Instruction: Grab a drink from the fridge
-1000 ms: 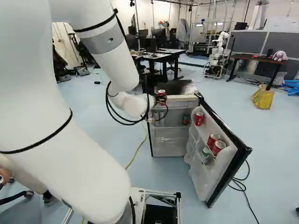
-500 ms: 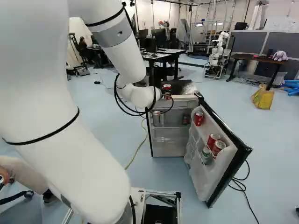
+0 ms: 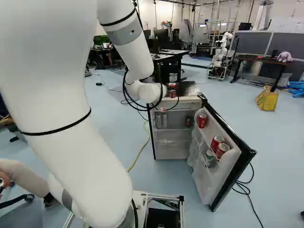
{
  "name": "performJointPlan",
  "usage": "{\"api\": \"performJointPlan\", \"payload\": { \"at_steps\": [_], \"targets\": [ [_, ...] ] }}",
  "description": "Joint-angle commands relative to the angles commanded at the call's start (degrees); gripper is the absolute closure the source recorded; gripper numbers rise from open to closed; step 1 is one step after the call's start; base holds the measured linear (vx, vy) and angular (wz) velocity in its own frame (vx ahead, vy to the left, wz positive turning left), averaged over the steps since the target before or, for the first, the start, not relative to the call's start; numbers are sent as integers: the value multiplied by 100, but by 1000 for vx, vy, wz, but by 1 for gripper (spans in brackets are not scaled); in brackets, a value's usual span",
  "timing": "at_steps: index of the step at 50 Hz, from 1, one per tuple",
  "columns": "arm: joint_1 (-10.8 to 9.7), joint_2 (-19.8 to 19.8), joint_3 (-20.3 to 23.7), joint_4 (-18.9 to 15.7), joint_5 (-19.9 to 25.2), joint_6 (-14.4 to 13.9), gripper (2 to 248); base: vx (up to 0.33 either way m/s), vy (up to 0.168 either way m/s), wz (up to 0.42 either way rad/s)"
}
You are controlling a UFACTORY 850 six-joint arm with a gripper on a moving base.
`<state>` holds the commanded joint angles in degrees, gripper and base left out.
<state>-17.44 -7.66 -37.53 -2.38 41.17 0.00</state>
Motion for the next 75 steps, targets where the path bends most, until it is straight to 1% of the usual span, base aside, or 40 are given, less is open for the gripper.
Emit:
{"api": "performJointPlan", "payload": {
  "at_steps": [19, 38, 66, 67, 71, 72, 75],
  "targets": [
    [87, -469, -519, 0, 0, 0, 168, 0, 0, 0],
    [159, -1061, -1001, 0, 0, 0, 168, 0, 0, 0],
    [167, -1126, -1053, 0, 0, 0, 168, 0, 0, 0],
    [167, -1126, -1053, 0, 0, 0, 160, 0, 0, 0],
    [167, -1126, -1053, 0, 0, 0, 160, 0, 0, 0],
    [167, -1126, -1053, 0, 0, 0, 129, 0, 0, 0],
    [167, -1126, -1053, 0, 0, 0, 129, 0, 0, 0]
  ]
}}
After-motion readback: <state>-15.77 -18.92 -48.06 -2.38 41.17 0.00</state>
